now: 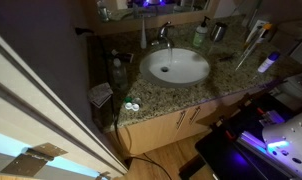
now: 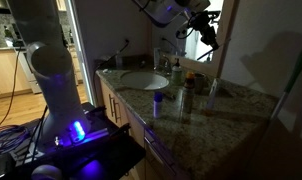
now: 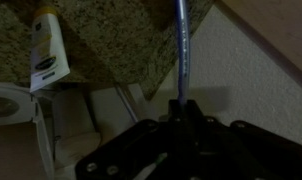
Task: Pick up the teeth brush and put it in the silver cup
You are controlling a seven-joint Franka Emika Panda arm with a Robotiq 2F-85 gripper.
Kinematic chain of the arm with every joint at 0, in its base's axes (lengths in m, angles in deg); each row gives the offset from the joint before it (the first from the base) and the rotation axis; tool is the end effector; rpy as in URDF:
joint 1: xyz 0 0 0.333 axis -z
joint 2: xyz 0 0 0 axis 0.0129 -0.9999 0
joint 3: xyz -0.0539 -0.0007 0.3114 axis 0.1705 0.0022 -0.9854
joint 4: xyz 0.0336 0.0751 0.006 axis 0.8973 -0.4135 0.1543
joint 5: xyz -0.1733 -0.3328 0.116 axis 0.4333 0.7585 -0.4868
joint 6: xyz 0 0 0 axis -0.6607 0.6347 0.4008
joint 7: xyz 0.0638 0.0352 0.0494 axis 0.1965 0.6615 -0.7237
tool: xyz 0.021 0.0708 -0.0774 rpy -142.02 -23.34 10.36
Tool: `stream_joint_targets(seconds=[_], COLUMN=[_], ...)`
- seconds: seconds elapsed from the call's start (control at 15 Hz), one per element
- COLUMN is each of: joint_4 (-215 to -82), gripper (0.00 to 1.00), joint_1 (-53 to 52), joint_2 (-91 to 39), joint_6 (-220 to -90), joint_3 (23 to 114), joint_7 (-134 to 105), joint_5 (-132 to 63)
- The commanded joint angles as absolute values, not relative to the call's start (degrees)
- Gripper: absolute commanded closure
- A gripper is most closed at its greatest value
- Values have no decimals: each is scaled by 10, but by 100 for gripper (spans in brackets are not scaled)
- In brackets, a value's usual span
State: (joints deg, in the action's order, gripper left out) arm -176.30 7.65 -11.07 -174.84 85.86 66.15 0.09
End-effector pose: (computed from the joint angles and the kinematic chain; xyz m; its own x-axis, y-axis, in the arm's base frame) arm 0.5307 -0.2565 0.4723 -0.0201 -0.8309 0.5560 -0.9143 -0.2097 -0.3465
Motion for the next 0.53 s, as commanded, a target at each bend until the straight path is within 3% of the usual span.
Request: stream_joint_targets(seconds=[0.0,0.47], joint_4=[-1769,-1752], gripper=[97,97], joint_1=[76,58], joint_2=[-130,-157], joint_6=[-1802,-1816], joint_3=[866,873], joint_7=[768,1121], joint_5=[138,496])
